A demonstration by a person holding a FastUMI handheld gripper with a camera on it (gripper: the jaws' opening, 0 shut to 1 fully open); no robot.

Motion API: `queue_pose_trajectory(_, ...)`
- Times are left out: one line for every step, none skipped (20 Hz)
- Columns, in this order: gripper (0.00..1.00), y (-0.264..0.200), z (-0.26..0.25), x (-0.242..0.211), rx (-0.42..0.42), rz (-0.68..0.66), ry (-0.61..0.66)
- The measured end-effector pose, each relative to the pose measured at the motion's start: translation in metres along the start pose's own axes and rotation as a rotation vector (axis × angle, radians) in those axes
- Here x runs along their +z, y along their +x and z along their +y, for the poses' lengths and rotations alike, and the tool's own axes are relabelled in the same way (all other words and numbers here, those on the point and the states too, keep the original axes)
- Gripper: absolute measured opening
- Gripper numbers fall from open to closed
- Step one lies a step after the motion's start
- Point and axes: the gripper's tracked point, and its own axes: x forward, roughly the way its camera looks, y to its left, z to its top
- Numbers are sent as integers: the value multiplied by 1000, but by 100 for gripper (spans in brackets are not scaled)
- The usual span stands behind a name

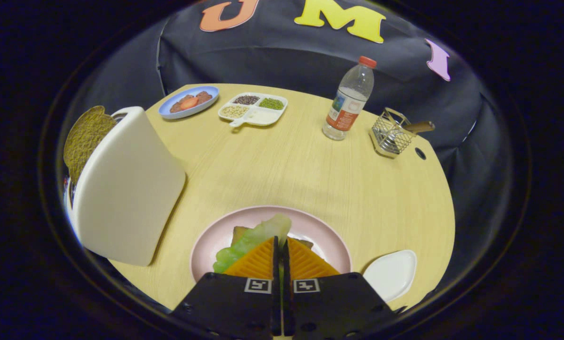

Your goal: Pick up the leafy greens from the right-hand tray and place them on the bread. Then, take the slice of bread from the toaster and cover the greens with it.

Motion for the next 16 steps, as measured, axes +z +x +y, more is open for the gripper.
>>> queue_pose_trajectory(5, 1, -5, 1, -13, -4, 4)
queue_pose_trajectory(8, 0, -8, 2, -24, -11, 8)
queue_pose_trajectory(11, -2, -12, 3, -37, -18, 12)
queue_pose_trajectory(14, -6, -16, 2, -49, -24, 17)
queue_pose_trajectory(14, -12, -16, 1, -44, -34, 22)
queue_pose_trajectory(17, -17, -19, -1, -50, -43, 20)
queue_pose_trajectory(18, -25, -21, -1, -51, -52, 19)
queue_pose_trajectory(18, -34, -23, 0, -49, -65, 20)
queue_pose_trajectory(23, -40, -25, -2, -49, -75, 22)
queue_pose_trajectory(29, -51, -29, -2, -56, -86, 26)
queue_pose_trajectory(34, -61, -31, -1, -56, -98, 32)
queue_pose_trajectory(40, -71, -32, -1, -56, -109, 39)
queue_pose_trajectory(42, -83, -35, 0, -63, -118, 48)
queue_pose_trajectory(51, -94, -36, 0, -64, -131, 57)
queue_pose_trajectory(56, -105, -36, 2, -64, -146, 66)
queue_pose_trajectory(62, -117, -37, 4, -68, -164, 75)
